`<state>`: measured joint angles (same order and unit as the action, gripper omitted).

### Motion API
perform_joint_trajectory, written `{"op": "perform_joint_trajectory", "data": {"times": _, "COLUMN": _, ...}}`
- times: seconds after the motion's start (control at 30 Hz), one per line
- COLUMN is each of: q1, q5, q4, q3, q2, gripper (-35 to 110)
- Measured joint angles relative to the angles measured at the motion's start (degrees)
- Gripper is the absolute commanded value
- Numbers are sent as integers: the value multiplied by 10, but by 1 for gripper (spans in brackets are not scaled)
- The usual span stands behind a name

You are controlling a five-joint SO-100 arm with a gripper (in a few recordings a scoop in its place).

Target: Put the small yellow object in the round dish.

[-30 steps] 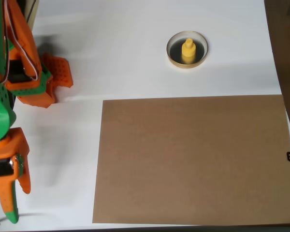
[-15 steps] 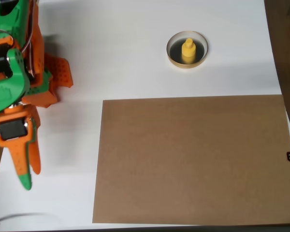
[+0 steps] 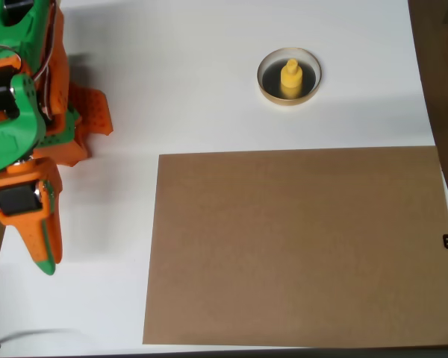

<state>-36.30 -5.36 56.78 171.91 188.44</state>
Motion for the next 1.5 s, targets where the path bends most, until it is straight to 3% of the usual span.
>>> {"op": "perform_joint_trajectory", "data": {"times": 0.33, "q1": -18, "q5": 50, "q4": 2, "q3": 0, "q2": 0, "gripper": 0}}
{"op": "perform_joint_trajectory", "data": {"times": 1.5, "q1": -8, "q5": 47, "q4": 0, "q3": 0, "q2": 0, "gripper": 0}}
